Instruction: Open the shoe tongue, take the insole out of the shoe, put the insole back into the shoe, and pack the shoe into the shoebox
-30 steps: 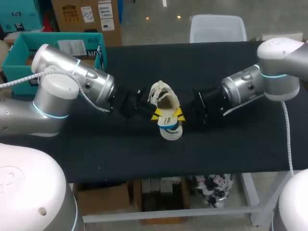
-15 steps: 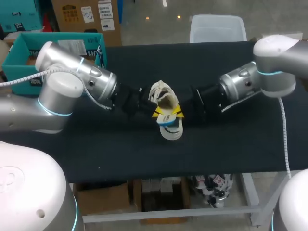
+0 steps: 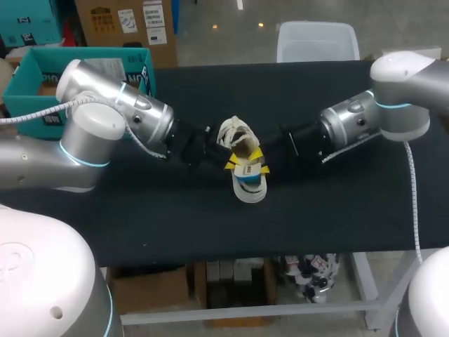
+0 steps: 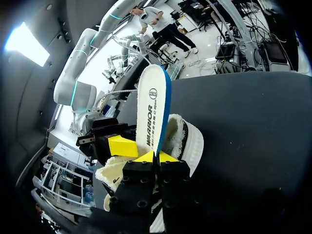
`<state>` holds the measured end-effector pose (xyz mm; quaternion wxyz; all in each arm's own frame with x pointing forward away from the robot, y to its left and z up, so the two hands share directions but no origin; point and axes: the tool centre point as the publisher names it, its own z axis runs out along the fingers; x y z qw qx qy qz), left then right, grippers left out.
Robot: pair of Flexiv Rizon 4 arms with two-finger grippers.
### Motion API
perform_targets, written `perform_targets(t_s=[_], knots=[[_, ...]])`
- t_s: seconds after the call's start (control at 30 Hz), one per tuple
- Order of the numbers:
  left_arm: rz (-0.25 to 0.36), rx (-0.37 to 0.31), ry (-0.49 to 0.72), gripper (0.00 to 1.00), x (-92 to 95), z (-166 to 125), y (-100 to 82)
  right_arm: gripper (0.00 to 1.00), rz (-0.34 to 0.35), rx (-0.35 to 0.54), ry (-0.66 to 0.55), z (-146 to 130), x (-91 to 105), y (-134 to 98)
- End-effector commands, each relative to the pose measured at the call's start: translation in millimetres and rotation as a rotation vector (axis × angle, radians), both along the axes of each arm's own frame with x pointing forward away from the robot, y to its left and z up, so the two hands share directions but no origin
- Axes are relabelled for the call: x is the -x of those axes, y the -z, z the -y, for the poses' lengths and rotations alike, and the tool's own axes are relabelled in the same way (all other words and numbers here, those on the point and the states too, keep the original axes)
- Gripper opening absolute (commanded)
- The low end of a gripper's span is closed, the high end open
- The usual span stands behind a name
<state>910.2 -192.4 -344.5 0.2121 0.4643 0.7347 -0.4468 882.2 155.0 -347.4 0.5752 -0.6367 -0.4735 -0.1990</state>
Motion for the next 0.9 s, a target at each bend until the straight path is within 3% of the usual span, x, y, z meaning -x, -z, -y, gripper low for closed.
perform_targets(t_s=[0.03,0.17,0.23,0.37,0.43,0.53,0.67,0.7,0.83,0.87,0.9], knots=[[0.002,0.007,-0.008,0.0,1.8,0.5,3.3,0.44,0.019,0.012,0.03,7.0,17.1,-8.9],[0.0,0.007,-0.012,0.0,4.4,0.7,4.4,0.27,0.025,0.003,0.034,8.3,22.7,-10.2],[0.0,0.006,-0.012,0.0,5.9,1.5,4.4,0.25,0.026,0.0,0.033,7.5,23.7,-10.1],[0.0,0.008,-0.012,0.0,6.8,2.3,3.9,0.13,0.019,0.0,0.018,2.6,23.0,-7.2],[-0.001,0.007,-0.014,0.0,6.8,2.3,3.6,0.0,0.018,-0.001,0.013,1.3,22.2,-6.6],[0.0,0.005,-0.017,0.0,7.1,-0.2,1.1,0.0,0.019,-0.001,0.005,0.7,21.6,-6.3],[0.005,0.015,0.007,0.42,10.9,-5.5,-3.9,0.0,0.022,-0.001,0.003,1.1,21.4,-6.4],[0.006,0.018,0.009,0.47,12.4,-6.6,-5.4,0.0,0.023,-0.001,0.004,1.4,21.4,-6.5],[0.002,0.042,0.024,0.44,17.4,-6.0,-8.6,0.0,0.025,-0.002,0.004,2.2,20.8,-6.2],[0.002,0.043,0.027,0.38,18.3,-4.9,-8.5,0.0,0.025,-0.003,0.004,2.2,20.4,-5.9],[0.001,0.044,0.029,0.26,19.3,-3.3,-7.9,0.0,0.025,-0.003,0.004,2.1,20.1,-5.6]])
